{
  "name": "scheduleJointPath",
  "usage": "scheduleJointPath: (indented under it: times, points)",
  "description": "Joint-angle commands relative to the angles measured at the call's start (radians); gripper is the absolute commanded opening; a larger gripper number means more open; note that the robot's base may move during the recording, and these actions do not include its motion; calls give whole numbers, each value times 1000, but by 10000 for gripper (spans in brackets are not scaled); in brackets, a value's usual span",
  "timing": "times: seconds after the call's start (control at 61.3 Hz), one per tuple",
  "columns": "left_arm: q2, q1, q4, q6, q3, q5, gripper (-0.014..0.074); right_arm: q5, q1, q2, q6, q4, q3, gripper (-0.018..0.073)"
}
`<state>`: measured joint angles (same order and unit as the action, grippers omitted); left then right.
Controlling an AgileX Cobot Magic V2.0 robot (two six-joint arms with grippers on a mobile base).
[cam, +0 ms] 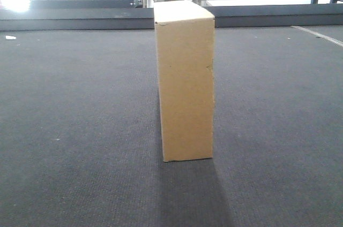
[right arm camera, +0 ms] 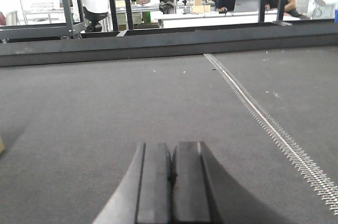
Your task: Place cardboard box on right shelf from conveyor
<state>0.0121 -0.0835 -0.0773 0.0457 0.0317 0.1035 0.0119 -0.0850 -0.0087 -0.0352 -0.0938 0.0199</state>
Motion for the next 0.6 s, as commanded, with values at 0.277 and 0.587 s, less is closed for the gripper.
scheduleJointPath:
  times: [0.277,0.587]
  points:
    - [14,-5,-6,0,10,-88,-116,103,15,234,-22,-1,-412,223]
    - [14,-5,-6,0,10,-88,-116,181,235,678,-22,77,-718,591]
